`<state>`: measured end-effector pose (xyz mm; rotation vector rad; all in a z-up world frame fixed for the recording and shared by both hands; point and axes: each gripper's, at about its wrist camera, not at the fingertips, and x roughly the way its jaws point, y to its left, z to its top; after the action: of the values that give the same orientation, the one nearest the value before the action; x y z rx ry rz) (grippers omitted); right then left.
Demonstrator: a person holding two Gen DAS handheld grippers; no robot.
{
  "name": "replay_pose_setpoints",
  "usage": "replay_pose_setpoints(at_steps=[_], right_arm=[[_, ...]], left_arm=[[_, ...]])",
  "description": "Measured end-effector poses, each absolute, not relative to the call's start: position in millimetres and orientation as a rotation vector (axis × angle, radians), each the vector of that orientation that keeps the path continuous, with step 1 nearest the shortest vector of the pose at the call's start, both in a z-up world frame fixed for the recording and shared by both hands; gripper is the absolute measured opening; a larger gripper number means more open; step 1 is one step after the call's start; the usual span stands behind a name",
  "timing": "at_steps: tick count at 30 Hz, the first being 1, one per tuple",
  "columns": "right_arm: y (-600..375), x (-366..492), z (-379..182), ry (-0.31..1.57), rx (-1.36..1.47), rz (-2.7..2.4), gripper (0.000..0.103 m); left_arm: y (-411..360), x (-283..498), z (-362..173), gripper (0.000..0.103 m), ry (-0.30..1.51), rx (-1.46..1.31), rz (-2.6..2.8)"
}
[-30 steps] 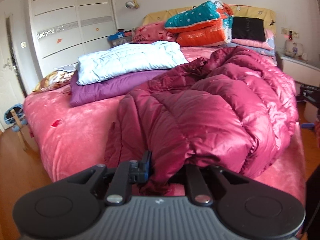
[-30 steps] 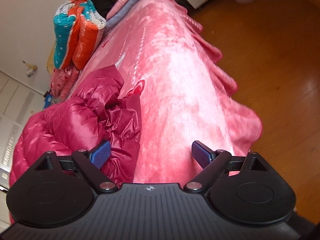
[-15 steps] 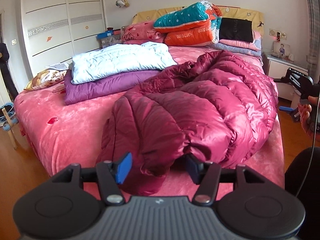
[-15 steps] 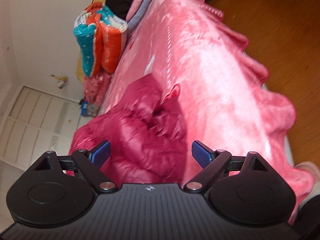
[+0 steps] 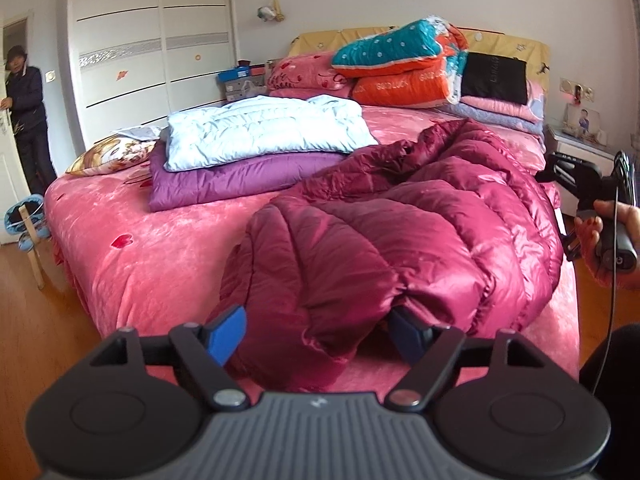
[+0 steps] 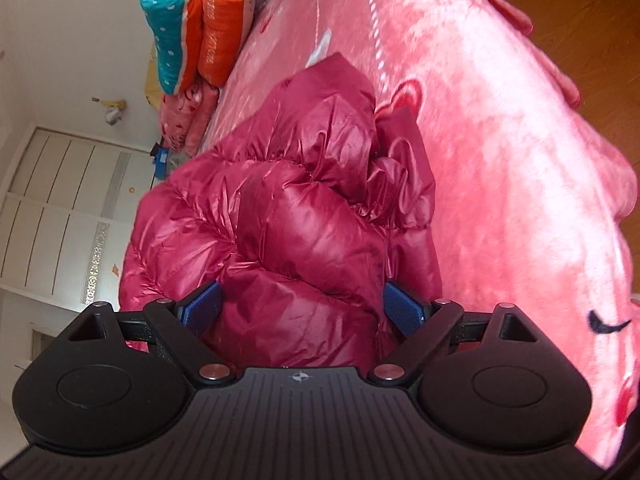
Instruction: Fold large clothes
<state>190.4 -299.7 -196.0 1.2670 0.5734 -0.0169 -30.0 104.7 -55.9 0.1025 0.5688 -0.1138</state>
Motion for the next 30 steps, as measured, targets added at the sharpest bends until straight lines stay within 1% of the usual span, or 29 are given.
replay_pose_setpoints(at_steps=[3,5,7,8,9,10,12,16,19,27,30], right_arm=[[-293,190,-203,0.527,1.341,0.041,0.103],[-287,190,-202,0.525,1.328,0.06,0.097],[-283,189,-195,0.531,1.275,0.065,0.076],[-281,187,-190,0.53,1.244,0.064,0.07],[-279,186,-184,0.527,1.212,0.059,0.061],[-277,185,-179,0.522,1.184,0.054,0.054],[-273,180,-169,0.505,1.168,0.066,0.044],[-264,168,-145,0.462,1.124,0.096,0.036],[-253,157,-122,0.428,1.056,0.131,0.033],[-201,128,-57,0.382,0.826,0.326,0.033],[-171,114,-41,0.39,0.744,0.433,0.033]], left_arm=[[108,-30,-57,0.084,0.57,0.091,-0.095],[109,-31,-58,0.085,0.573,0.072,-0.084],[112,-30,-58,0.088,0.575,0.054,-0.07],[114,-30,-59,0.089,0.577,0.044,-0.061],[115,-30,-59,0.089,0.579,0.033,-0.055],[116,-30,-59,0.09,0.581,0.02,-0.049],[120,-30,-58,0.09,0.581,-0.005,-0.037],[124,-30,-55,0.091,0.582,-0.04,-0.017],[126,-31,-54,0.091,0.581,-0.059,-0.005],[139,-35,-49,0.091,0.575,-0.147,0.04],[146,-38,-45,0.095,0.555,-0.183,0.071]])
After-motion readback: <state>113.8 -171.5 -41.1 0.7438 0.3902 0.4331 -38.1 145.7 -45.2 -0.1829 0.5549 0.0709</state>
